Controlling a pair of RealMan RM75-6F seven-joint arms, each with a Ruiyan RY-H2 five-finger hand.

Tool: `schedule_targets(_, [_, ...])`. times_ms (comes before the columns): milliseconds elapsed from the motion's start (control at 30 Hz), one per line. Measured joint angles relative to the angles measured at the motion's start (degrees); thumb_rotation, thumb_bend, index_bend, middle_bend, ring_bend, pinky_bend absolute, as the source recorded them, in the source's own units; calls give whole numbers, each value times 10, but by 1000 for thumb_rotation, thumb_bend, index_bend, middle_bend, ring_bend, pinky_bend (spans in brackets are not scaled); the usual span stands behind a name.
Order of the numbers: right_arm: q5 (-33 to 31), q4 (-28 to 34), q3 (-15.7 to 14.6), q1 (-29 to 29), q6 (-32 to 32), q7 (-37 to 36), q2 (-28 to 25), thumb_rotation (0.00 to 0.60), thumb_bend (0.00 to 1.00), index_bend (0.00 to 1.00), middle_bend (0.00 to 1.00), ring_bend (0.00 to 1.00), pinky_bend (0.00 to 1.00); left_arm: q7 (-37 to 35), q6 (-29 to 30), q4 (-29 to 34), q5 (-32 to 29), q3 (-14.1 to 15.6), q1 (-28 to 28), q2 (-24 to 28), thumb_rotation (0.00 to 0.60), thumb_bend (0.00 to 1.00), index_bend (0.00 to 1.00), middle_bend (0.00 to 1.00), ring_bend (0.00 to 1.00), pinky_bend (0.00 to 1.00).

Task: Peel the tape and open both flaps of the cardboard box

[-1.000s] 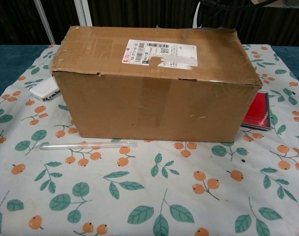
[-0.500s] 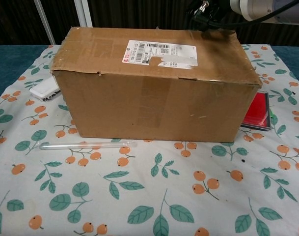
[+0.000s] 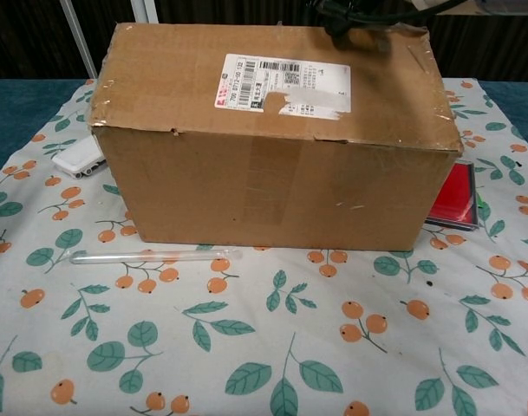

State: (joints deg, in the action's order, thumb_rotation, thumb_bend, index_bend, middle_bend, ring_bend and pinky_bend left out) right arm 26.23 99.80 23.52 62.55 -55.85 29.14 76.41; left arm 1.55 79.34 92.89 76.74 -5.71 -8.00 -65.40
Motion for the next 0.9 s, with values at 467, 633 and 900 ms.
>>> schedule_targets(467, [-46,111,39,31,-48,21,-50,600,1000,502,578,566,465,-2,3,2,5,2,1,-1,600,136,0,0,0,0])
schedule_targets(633, [-62,148,54,45,-63,30,-70,600,1000,502,578,566,464,-2,3,2,3,2,1,-1,600,140,0,0,0,0])
schedule_targets(900, [-111,191,62,59,-76,48,-104,600,1000,502,586,569,474,-3,2,3,1,1,1,-1,600,140,0,0,0,0])
